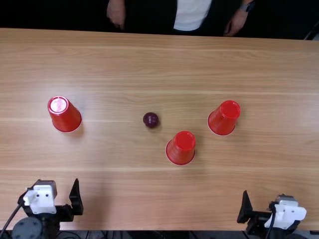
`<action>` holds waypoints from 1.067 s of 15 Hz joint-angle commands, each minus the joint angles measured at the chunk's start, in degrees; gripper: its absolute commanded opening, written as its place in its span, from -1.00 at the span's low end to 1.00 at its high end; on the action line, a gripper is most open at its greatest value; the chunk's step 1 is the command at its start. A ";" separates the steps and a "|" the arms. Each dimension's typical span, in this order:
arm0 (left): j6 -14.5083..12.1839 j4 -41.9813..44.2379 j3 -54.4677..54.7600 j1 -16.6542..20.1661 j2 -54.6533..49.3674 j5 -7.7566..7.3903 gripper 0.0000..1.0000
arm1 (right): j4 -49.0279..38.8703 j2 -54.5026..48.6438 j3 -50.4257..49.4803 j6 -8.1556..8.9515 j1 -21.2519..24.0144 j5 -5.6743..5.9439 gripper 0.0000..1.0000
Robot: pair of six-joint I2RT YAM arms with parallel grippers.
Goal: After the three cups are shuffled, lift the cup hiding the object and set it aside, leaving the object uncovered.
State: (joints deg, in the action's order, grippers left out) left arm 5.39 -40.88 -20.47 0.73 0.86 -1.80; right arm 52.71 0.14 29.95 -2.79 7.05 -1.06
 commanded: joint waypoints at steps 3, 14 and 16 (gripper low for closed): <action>0.52 11.04 5.79 0.23 -0.86 -0.73 1.00 | -13.62 -0.14 -5.52 0.04 0.51 -0.52 1.00; -0.43 37.82 20.47 0.15 -0.86 -0.62 1.00 | -58.66 -0.14 -29.34 0.36 0.33 -4.21 1.00; -0.33 37.82 20.47 0.15 -0.86 -0.73 1.00 | -57.39 -0.14 -29.16 0.36 0.33 -4.53 1.00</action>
State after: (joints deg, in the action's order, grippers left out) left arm 5.78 -3.01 -0.84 0.73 0.58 -1.93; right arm -4.51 0.14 1.04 -2.68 7.05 -4.36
